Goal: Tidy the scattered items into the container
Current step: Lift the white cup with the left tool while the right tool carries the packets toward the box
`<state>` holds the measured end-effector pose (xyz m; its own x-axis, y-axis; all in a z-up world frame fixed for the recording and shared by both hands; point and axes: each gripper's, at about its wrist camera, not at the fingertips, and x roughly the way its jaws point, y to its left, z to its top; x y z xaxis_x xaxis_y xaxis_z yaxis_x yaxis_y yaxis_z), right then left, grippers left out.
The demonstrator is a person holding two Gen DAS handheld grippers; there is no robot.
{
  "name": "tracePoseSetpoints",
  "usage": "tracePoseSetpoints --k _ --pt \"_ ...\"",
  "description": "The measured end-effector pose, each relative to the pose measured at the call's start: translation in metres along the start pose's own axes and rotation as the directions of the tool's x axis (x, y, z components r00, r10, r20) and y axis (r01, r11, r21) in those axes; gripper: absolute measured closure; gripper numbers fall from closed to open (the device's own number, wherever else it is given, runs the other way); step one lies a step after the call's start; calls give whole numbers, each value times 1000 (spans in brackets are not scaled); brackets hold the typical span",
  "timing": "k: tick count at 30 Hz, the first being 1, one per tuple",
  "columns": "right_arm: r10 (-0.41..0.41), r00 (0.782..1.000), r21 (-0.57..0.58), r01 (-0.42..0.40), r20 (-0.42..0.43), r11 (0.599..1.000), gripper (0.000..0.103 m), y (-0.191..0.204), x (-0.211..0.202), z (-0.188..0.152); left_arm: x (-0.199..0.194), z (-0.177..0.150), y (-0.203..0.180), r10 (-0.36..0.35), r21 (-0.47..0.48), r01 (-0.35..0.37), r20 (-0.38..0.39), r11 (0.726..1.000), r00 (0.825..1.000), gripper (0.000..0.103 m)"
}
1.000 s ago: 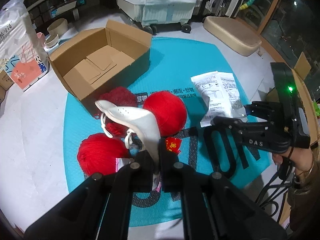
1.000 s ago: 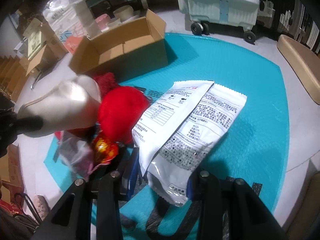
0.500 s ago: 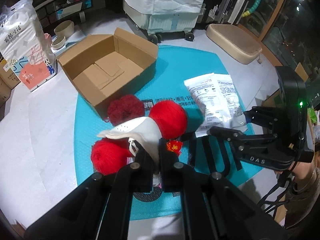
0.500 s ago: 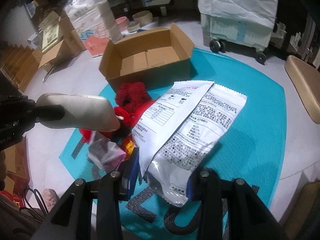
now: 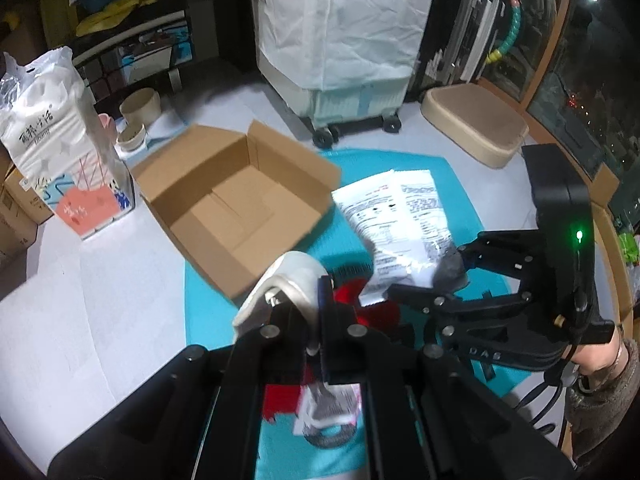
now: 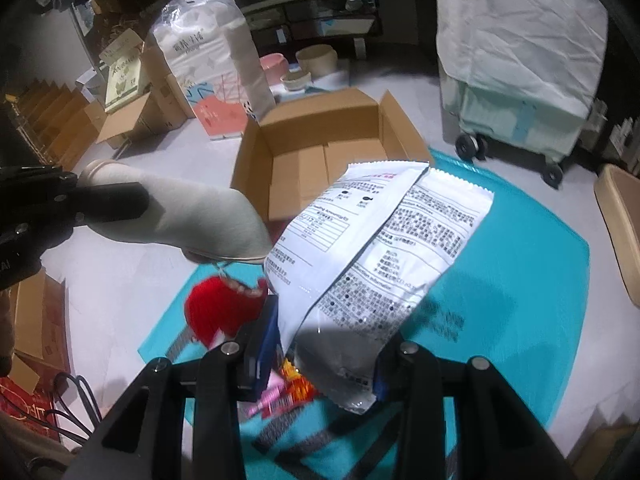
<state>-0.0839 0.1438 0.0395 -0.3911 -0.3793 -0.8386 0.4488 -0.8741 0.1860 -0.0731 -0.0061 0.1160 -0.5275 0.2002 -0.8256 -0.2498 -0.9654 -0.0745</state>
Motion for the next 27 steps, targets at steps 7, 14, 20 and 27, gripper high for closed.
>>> tracePoseSetpoints --k 7,14,20,27 --pt "6 1000 -40 -6 2 999 64 1 23 50 15 43 23 15 11 -16 85 1000 996 99" --pt "-17 1000 -77 15 -21 997 64 0 65 99 54 81 51 70 28 -73 87 997 994 99" --pt "-36 998 -98 31 -54 995 64 -4 109 132 91 109 82 88 -6 -87 74 996 993 99" --pt "-36 996 -85 29 -80 996 64 -10 155 153 136 116 113 115 -49 -113 31 992 993 99"
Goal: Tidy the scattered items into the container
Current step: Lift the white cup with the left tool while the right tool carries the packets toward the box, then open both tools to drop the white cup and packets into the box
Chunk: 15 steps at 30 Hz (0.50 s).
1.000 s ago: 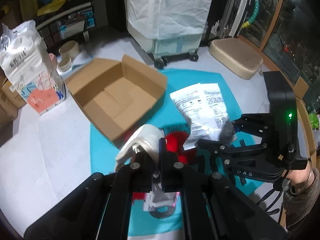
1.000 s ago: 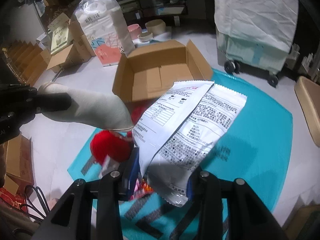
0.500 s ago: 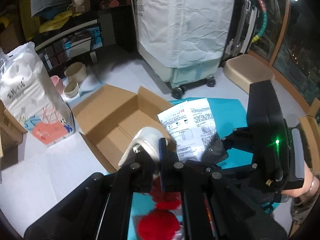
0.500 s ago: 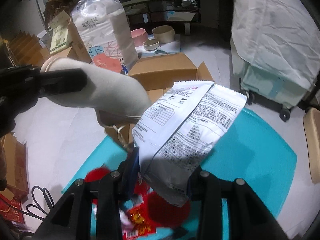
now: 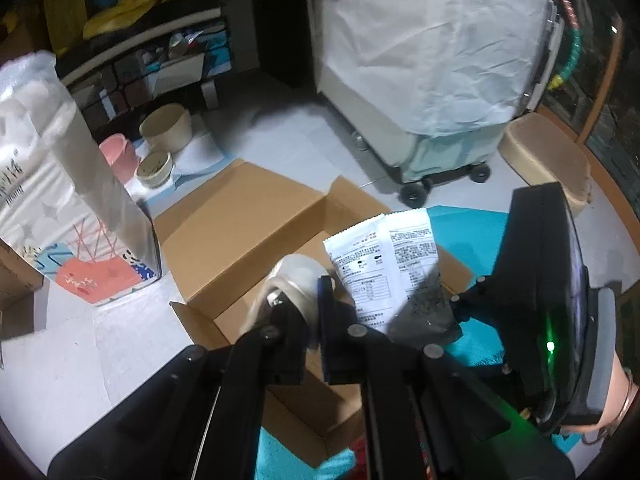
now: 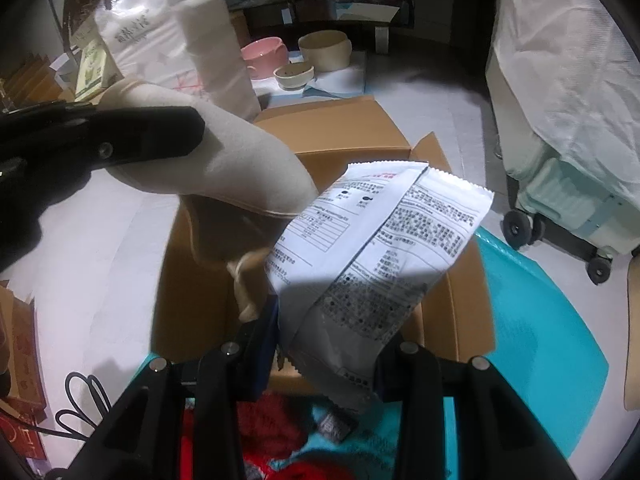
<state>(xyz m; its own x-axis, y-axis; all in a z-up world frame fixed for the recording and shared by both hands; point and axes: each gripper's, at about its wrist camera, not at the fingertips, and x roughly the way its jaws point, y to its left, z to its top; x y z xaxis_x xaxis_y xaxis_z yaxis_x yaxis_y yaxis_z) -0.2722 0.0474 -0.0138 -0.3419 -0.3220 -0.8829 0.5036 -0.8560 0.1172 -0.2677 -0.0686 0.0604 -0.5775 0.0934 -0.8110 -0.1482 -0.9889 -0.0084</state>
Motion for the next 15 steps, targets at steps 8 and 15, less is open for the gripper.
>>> tracePoseSetpoints --k 8,15 --pt "-21 999 -7 21 -26 1000 63 1 47 21 45 5 18 34 -20 -35 -42 999 999 98" --pt "-17 998 -8 17 -55 1000 63 -4 78 27 65 4 36 36 -105 -42 -51 994 998 97"
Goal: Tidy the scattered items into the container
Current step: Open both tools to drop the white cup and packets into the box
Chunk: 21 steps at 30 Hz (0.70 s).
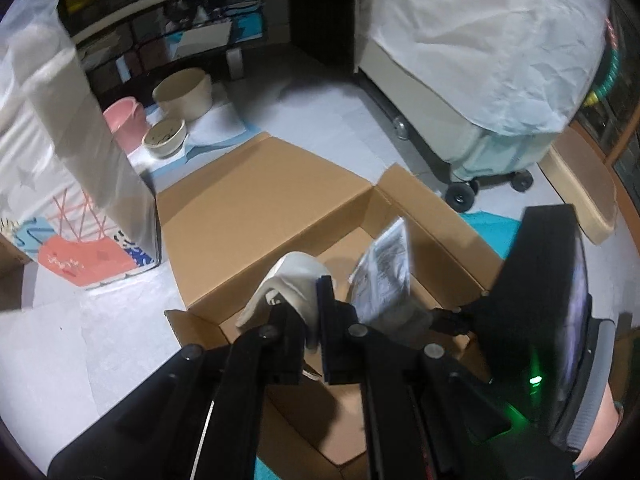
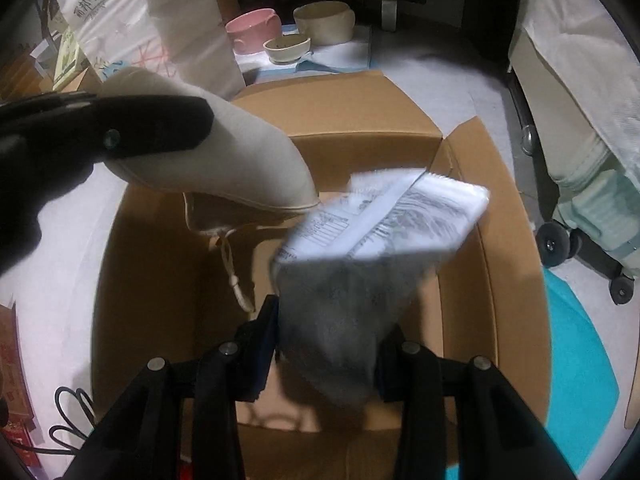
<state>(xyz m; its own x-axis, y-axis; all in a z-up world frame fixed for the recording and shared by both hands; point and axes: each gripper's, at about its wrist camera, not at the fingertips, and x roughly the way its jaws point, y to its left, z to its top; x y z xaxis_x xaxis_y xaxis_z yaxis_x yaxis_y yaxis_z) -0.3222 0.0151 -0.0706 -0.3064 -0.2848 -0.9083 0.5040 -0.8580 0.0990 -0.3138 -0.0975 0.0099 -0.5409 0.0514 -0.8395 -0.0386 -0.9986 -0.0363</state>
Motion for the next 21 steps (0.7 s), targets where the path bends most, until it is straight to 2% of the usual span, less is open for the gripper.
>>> tracePoseSetpoints --k 1,3,5,6,7,8,11,17,21 --pt "0 1000 7 0 9 1000 63 -1 1 1 3 0 3 -12 -11 12 -7 1000 1000 96" --pt "1 1000 40 -2 6 999 61 -6 5 2 12 -2 8 -27 -32 26 -53 999 998 82" --pt "2 1000 61 -2 4 998 43 -9 6 1 18 -5 9 18 -30 -21 -94 999 995 39" --pt "-1 1000 70 1 3 998 26 -11 7 -1 16 -7 9 26 -24 -28 -82 999 996 33" --pt "-3 1000 72 2 8 997 21 -12 6 -3 13 -10 9 39 -11 -40 -63 999 997 24" --pt "1 1000 72 -3 19 997 21 -13 4 -6 11 -12 8 47 -3 -47 -56 999 997 18" --pt "13 1000 91 -14 13 996 21 -17 1 -14 8 -16 8 26 -9 -27 -75 1000 997 8" --pt "-7 999 128 3 31 992 19 -28 -19 -23 -8 -22 4 9 -9 -9 -84 1000 996 6" --pt "-23 999 133 17 43 991 19 -29 -38 -26 -29 -24 -4 8 7 -7 -63 1000 998 5"
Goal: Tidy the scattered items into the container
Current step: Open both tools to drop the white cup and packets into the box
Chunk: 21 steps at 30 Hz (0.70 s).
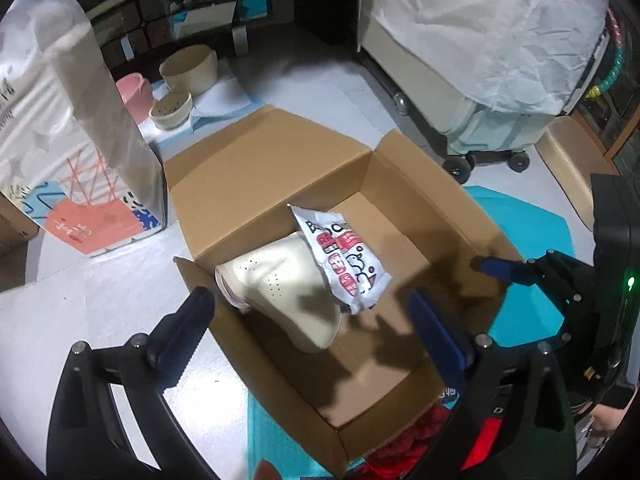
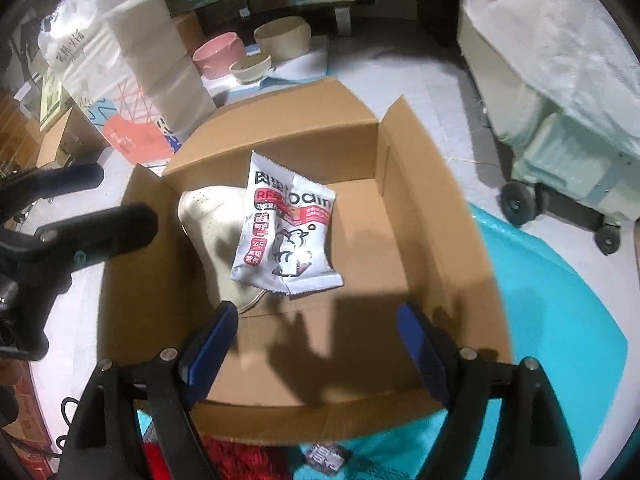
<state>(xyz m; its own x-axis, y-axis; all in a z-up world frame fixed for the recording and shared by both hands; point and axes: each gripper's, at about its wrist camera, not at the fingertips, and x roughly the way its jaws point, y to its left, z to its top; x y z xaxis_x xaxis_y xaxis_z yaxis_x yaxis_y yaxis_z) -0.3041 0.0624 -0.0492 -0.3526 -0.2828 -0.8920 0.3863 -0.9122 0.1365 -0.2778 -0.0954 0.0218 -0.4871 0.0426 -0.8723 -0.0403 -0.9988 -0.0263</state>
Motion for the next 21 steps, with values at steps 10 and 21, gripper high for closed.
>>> tracePoseSetpoints --k 10,21 --pt "-57 998 -27 58 29 998 19 10 -58 -18 -60 -23 -36 24 68 -27 40 997 999 5" --pt "-78 996 -14 78 31 997 19 14 -106 -65 -95 -66 -65 42 117 -45 26 992 999 5"
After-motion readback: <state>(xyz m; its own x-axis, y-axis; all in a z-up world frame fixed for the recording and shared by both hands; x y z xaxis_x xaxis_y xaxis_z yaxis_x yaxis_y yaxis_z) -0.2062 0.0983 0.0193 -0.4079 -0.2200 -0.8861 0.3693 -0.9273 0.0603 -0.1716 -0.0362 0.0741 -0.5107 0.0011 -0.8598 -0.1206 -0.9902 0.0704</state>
